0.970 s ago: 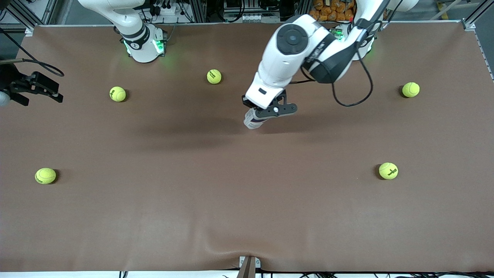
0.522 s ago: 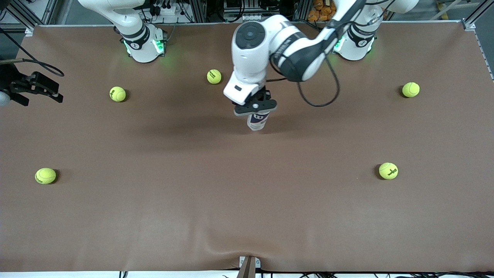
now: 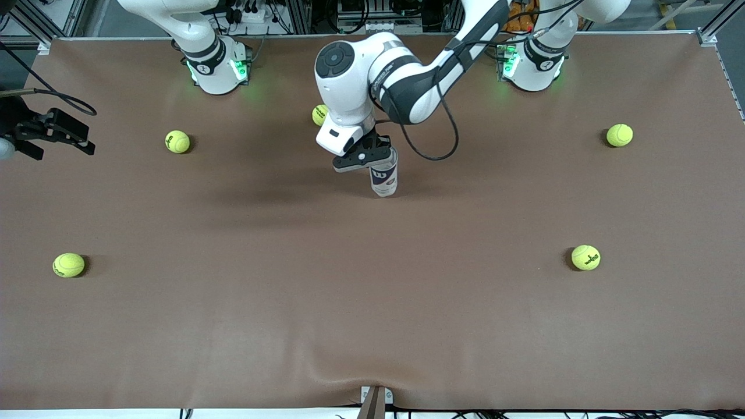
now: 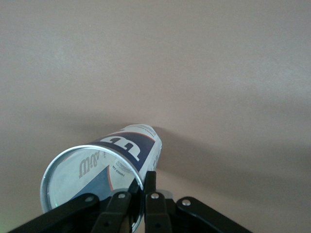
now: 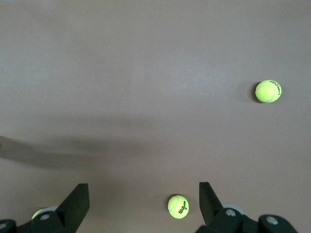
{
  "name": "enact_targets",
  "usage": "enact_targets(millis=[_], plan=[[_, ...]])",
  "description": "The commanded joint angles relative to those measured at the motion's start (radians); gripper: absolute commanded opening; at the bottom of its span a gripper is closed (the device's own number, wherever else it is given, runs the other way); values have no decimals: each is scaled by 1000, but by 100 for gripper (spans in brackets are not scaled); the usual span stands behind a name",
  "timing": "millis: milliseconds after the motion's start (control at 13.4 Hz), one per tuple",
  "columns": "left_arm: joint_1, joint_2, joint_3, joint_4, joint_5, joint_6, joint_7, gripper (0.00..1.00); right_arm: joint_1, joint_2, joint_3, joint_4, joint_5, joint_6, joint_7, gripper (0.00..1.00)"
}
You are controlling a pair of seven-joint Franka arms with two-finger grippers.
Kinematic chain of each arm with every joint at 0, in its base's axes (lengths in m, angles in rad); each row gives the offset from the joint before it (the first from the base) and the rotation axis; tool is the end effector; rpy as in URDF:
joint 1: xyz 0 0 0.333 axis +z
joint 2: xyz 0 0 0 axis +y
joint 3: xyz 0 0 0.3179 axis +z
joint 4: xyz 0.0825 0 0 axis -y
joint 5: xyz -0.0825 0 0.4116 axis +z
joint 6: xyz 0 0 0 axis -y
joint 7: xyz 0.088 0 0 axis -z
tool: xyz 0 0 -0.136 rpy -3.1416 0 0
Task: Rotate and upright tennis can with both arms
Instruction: 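Lower the upright can onto the table with the left gripper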
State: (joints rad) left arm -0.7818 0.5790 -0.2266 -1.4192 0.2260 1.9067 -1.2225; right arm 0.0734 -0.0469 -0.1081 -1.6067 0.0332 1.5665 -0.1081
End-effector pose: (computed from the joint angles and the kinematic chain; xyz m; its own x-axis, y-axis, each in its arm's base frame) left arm 0.4277 -0.5897 0.3231 0.9859 0.1589 0.0522 0.1635 -0.9813 -0.1014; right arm 0.5669 -0.0165 0.6060 0.9972 0.0735 0.0105 0.0738 -0.9966 -0.0373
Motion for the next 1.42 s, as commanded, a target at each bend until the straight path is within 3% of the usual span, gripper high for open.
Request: enact_targets(millis=[0,597,746,895,1044,1343], plan=[[-5,19,12,37,27,14,-20,0,-14,4,8,10,-1,-2,-2,100],[-14,48,12,34,59,35,-81,0,-14,4,8,10,1,-2,-2,100],[-14,48,12,34,61,35,-81,13,-14,4,8,10,1,-2,-2,100],[-14,48,12,31,61,35,-83,40,-14,4,8,10,1,-2,-2,100],[-16,47,12,31,61,35,-83,59,-14,6,8,10,1,-2,-2,100],[-14,38,10,31,61,35,-100,73,-14,4,8,10,1,0,-2,100]])
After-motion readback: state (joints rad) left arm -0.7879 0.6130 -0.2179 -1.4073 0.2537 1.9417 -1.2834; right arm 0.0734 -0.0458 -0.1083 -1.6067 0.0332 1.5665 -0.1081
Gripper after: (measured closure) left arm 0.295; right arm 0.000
